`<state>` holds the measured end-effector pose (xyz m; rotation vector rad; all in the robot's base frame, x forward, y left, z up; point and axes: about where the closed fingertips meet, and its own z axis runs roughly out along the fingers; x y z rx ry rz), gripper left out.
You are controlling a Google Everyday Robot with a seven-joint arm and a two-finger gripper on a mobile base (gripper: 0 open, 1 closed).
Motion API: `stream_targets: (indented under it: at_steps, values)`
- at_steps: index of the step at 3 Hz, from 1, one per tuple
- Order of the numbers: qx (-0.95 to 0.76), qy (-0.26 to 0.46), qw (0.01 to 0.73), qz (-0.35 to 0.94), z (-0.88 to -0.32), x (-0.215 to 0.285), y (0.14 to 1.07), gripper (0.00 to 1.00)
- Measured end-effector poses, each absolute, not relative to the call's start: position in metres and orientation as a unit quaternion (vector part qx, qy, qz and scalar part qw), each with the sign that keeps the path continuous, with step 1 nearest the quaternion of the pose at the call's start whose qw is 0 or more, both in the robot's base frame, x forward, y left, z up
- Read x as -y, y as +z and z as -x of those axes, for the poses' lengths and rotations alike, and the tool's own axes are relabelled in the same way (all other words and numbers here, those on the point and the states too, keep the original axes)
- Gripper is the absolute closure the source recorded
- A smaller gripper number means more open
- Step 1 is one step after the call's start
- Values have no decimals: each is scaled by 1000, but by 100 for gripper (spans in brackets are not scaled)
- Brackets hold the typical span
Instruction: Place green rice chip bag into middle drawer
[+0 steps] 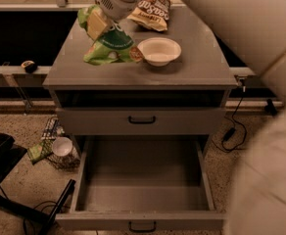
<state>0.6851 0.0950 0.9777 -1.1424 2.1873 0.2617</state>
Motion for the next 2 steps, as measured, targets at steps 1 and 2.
stream_targets:
  at_steps: [1, 2]
  values:
    - [-831, 61, 348, 430, -626, -59, 1005, 100]
    - [-845, 44, 317, 428, -565, -22, 978, 100]
